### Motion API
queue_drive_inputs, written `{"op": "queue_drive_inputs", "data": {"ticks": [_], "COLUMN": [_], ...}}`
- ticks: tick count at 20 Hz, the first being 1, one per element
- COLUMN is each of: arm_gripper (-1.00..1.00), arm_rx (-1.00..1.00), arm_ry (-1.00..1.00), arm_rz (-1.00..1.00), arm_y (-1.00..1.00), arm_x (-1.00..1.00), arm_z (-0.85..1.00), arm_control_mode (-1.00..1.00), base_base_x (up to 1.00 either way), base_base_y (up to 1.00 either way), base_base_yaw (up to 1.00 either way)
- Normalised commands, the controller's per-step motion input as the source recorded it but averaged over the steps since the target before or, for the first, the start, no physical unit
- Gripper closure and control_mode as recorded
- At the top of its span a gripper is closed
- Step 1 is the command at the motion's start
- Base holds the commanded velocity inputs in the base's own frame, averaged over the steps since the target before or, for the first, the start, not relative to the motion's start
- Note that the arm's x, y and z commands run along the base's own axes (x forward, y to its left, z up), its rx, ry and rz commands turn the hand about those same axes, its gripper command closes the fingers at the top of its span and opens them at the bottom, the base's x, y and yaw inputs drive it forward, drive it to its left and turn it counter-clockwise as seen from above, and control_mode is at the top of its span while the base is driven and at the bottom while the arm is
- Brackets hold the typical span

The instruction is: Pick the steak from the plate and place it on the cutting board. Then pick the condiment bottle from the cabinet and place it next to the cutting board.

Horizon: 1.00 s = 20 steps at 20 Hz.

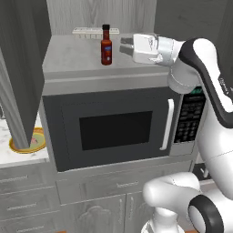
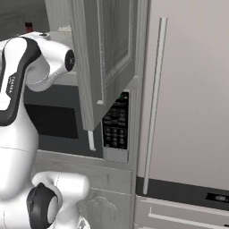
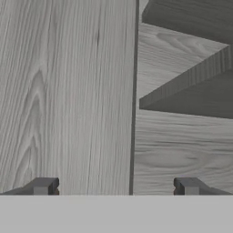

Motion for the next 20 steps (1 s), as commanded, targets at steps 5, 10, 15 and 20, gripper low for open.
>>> {"op": "queue_drive_inputs", "data": {"ticks": [5, 10, 15, 20], "arm_gripper": [-1.0, -1.0, -1.0, -1.0], "arm_rx": [0.0, 0.0, 0.0, 0.0], "arm_ry": [0.0, 0.0, 0.0, 0.0], "arm_rz": [0.0, -0.03, -0.02, -0.01], "arm_y": [-0.09, -0.12, -0.02, 0.0], "arm_x": [0.22, 0.1, 0.11, 0.13], "arm_z": [0.0, 0.0, 0.0, 0.0], "arm_control_mode": [-1.0, -1.0, -1.0, -1.0], "base_base_x": [0.0, 0.0, 0.0, 0.0], "base_base_y": [0.0, 0.0, 0.0, 0.0], "base_base_yaw": [0.0, 0.0, 0.0, 0.0]}}
